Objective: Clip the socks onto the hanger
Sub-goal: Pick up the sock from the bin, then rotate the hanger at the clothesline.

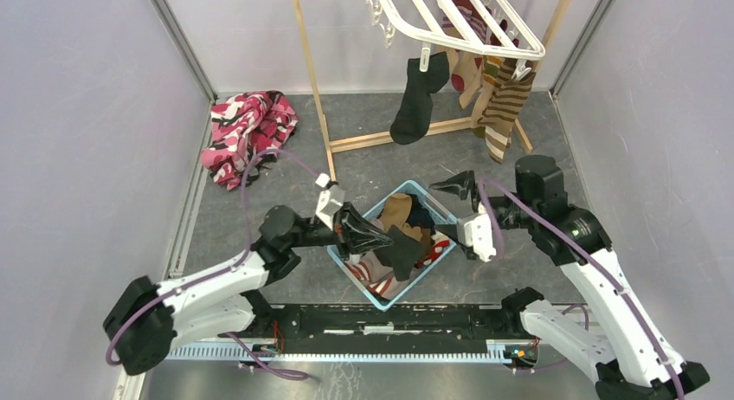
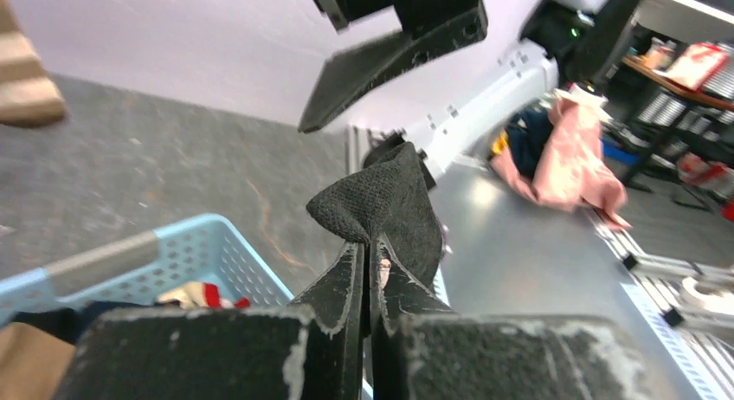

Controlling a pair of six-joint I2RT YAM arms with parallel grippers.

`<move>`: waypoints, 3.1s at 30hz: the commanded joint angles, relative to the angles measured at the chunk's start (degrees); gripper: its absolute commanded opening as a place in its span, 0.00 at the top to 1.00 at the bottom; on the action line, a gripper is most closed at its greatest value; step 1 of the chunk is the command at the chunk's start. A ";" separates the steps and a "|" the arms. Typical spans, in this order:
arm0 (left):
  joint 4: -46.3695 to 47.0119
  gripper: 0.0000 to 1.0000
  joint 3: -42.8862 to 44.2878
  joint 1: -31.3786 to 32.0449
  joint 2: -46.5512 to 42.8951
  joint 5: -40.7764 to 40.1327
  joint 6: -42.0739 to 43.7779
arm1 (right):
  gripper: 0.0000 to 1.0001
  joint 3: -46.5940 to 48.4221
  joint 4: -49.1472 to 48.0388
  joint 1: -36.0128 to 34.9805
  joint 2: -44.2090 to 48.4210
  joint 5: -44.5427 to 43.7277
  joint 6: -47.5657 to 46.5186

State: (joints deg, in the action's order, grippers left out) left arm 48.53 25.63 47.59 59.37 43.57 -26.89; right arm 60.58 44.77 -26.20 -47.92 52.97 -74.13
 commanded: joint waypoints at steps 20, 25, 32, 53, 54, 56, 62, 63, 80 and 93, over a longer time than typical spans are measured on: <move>6.72 0.98 -0.40 0.71 -0.47 -23.63 10.11 | 0.12 -15.06 -33.05 2.91 -4.58 18.18 48.44; 7.01 0.98 1.20 1.29 1.63 -23.62 10.32 | 0.19 -14.54 -36.74 2.22 -5.68 17.42 54.17; 7.58 0.98 1.61 2.15 2.76 -24.48 10.45 | 0.47 -14.02 -42.89 2.13 -6.33 13.45 62.50; -20.68 0.10 28.51 -11.60 3.67 -3.98 13.33 | 1.00 -11.00 -23.94 8.09 -3.13 18.73 35.65; -20.64 0.10 31.62 -13.04 5.69 -2.38 11.49 | 1.00 -11.37 -23.89 8.17 -3.05 18.60 35.35; -19.18 0.09 36.38 -15.40 9.66 -1.46 6.94 | 1.00 -11.70 -23.15 8.31 -2.83 17.51 34.20; -19.99 0.09 45.61 -17.99 15.81 -15.69 0.21 | 1.00 -12.32 -22.75 8.59 -1.15 16.64 33.17; -20.83 0.09 46.89 -18.12 16.33 -17.67 0.22 | 1.00 -12.39 -22.80 8.66 -1.07 16.54 33.13; -19.38 0.11 64.83 -26.19 29.05 3.36 -1.50 | 1.00 -10.74 -17.79 8.64 -2.55 18.13 29.39; -7.60 0.19 76.88 -27.64 41.24 8.30 -20.63 | 1.00 -10.74 -16.95 8.65 -2.01 18.30 28.21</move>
State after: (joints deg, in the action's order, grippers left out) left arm 35.99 98.74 20.21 99.11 50.06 -40.71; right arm 48.21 27.53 -17.82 -50.74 69.67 -44.88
